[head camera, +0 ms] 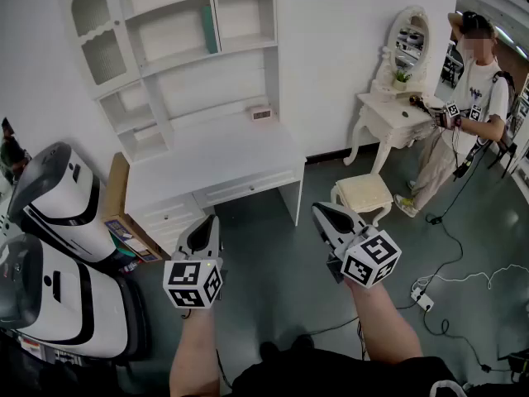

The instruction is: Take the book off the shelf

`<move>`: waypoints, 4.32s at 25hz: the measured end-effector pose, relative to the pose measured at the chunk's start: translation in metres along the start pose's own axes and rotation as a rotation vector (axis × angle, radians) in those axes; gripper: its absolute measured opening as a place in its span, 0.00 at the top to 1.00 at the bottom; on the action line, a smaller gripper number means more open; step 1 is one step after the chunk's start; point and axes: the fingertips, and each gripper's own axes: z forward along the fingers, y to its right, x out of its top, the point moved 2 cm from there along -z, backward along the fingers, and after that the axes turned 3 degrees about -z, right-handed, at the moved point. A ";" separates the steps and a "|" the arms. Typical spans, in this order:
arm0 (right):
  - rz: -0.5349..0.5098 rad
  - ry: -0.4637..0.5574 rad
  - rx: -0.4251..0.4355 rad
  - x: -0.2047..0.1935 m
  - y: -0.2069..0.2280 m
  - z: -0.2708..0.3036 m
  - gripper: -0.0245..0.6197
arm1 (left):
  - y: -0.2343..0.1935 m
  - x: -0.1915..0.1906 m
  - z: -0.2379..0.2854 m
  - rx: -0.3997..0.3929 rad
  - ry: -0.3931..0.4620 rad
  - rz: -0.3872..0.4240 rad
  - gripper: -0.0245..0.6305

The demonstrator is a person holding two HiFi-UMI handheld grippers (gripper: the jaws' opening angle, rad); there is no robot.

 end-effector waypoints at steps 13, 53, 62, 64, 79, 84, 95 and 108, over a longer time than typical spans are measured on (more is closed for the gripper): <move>-0.018 0.018 -0.050 -0.008 0.027 -0.051 0.94 | 0.034 -0.030 -0.006 0.020 -0.072 -0.002 0.95; -0.012 -0.162 0.049 -0.046 0.087 0.218 0.94 | -0.143 -0.007 0.195 -0.016 -0.054 -0.012 0.95; 0.012 -0.225 0.055 -0.069 0.083 0.276 0.94 | -0.194 -0.026 0.215 -0.027 -0.076 -0.057 0.95; 0.014 -0.225 0.062 -0.075 0.086 0.287 0.94 | -0.199 -0.034 0.220 -0.024 -0.088 -0.057 0.95; 0.121 -0.189 0.148 -0.107 0.182 0.404 0.94 | -0.247 -0.023 0.357 0.008 -0.167 -0.008 0.95; 0.143 -0.176 0.153 -0.104 0.249 0.446 0.94 | -0.254 0.006 0.430 0.014 -0.164 0.023 0.95; 0.123 -0.241 0.250 -0.105 0.324 0.508 0.94 | -0.277 0.059 0.539 0.078 -0.116 0.009 0.95; 0.136 -0.222 0.157 -0.096 0.350 0.628 0.94 | -0.345 0.087 0.607 -0.005 -0.072 0.042 0.95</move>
